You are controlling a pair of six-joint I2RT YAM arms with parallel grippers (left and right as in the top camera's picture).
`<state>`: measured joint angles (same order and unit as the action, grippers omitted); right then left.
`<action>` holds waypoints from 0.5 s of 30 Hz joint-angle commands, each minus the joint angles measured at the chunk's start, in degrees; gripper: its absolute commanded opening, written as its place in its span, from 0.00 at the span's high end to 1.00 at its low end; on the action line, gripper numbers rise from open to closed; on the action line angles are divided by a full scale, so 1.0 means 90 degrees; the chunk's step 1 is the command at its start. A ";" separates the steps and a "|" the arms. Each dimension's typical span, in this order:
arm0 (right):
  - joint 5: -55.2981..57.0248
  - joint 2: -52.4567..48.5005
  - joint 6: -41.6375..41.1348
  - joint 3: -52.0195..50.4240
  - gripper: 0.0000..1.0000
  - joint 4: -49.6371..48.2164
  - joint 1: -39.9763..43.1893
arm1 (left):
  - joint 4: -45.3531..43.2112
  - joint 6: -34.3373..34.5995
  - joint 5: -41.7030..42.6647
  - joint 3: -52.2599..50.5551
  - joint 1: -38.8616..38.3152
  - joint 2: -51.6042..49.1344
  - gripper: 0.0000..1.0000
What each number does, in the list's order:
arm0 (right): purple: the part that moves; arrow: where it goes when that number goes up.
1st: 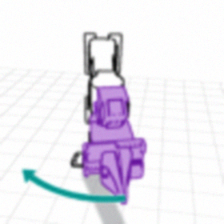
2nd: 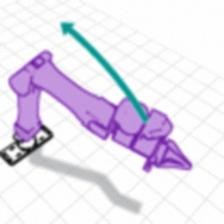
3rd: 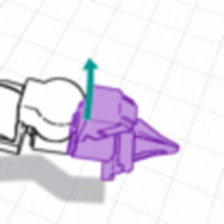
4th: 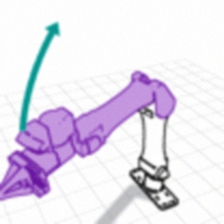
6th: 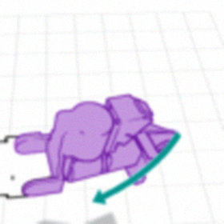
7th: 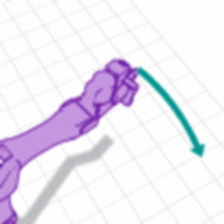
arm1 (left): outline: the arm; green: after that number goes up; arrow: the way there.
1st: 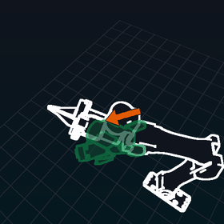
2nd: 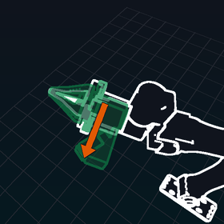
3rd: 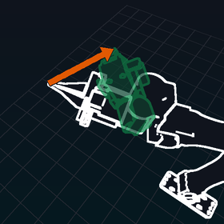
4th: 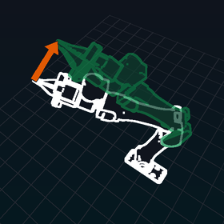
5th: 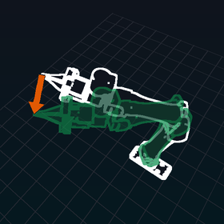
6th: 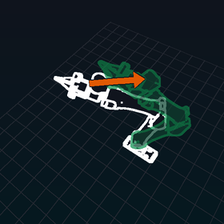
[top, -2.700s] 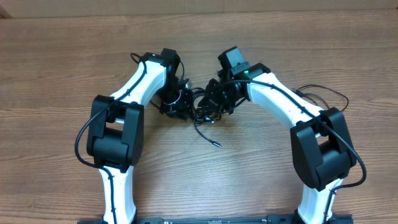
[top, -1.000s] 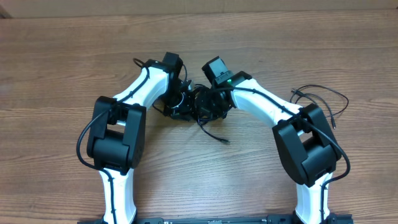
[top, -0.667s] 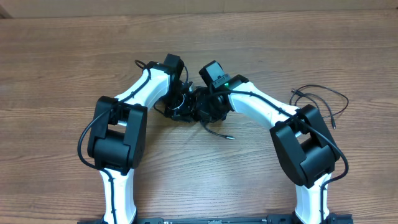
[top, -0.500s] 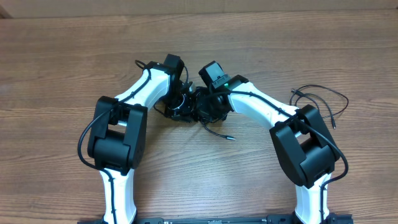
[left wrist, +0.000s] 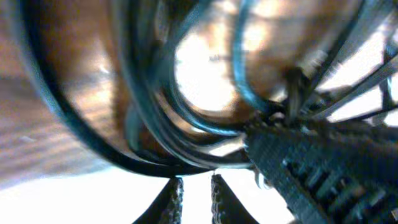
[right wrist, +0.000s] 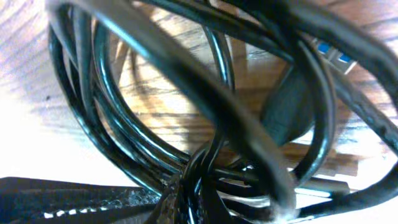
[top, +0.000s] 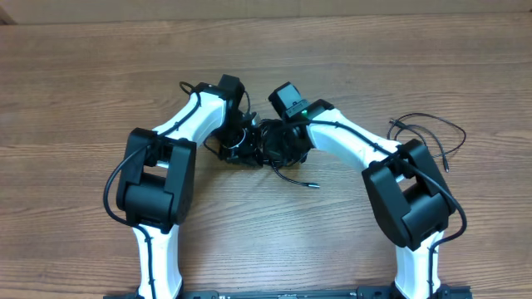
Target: Untangle cables
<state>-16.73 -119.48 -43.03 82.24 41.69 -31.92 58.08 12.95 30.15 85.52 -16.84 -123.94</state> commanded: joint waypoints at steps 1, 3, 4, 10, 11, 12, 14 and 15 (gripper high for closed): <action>-0.1246 -0.0010 0.0886 -0.0083 0.96 -0.0053 0.0352 | 0.0165 -0.0828 0.1515 -0.0056 0.0318 0.0061 0.78; -0.1826 -0.0010 0.0986 -0.0083 0.96 -0.0136 0.0520 | 0.0265 -0.1132 0.2186 -0.0056 0.0464 0.0061 0.75; -0.2079 -0.0010 0.0981 -0.0083 0.96 -0.0180 0.0605 | 0.0311 -0.1137 0.2361 -0.0056 0.0522 0.0061 0.74; -0.3152 -0.0010 0.0947 -0.0083 0.96 -0.0500 0.0937 | 0.0447 -0.1129 0.3145 -0.0056 0.0651 0.0061 0.71; -0.3288 -0.0010 0.0925 -0.0083 0.96 -0.0561 0.0959 | 0.0425 -0.1095 0.3276 -0.0056 0.0651 0.0061 0.70; -0.3419 -0.0010 0.0925 -0.0083 0.96 -0.0619 0.0974 | 0.0362 -0.0976 0.3434 -0.0056 0.0634 0.0061 0.71; -0.3485 -0.0010 0.0765 -0.0083 0.96 -0.0687 0.0974 | 0.0223 -0.0670 0.3577 -0.0056 0.0578 0.0061 0.71; -0.3487 -0.0010 0.0656 -0.0083 0.96 -0.0729 0.0974 | 0.0165 -0.0537 0.3648 -0.0056 0.0556 0.0061 0.72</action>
<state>-42.54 -119.55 -35.92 81.89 36.12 -23.00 60.73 5.65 56.34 85.41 -10.90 -123.94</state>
